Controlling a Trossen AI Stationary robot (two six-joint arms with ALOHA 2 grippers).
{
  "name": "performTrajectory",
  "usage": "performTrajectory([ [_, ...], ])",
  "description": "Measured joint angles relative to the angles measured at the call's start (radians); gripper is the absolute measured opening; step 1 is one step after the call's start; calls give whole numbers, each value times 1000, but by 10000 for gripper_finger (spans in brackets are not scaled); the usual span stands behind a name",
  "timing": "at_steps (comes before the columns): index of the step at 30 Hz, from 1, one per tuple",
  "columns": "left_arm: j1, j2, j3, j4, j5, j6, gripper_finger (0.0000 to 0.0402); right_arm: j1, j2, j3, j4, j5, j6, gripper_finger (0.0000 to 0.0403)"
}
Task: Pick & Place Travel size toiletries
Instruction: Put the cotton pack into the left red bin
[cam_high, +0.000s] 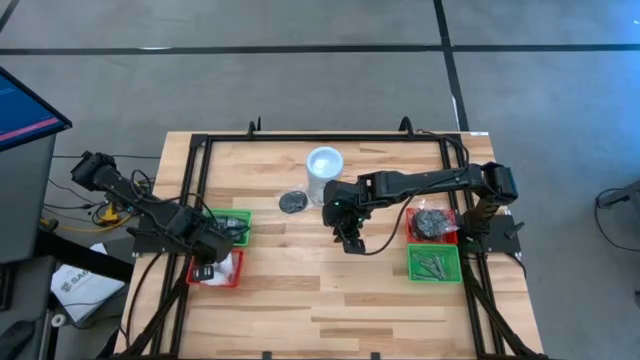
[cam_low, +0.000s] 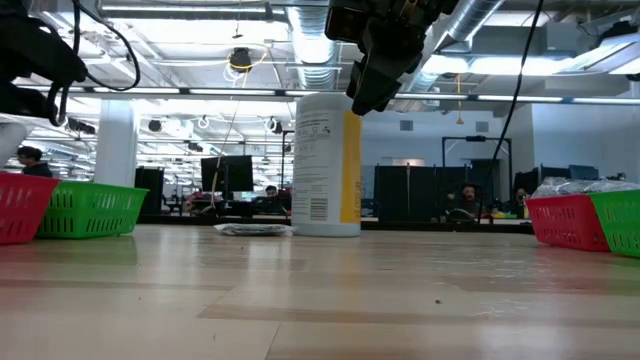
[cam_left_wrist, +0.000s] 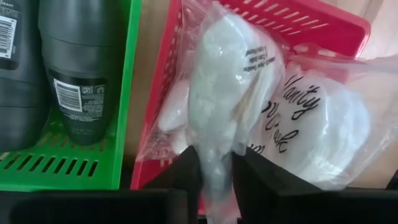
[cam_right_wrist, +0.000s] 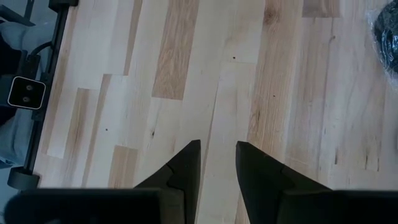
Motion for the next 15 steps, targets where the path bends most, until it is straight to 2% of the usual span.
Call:
performTrajectory([
  [15, 0, -29, 0, -2, -26, -43, 144, 0, 9, -1, 9, -1, -23, 93],
])
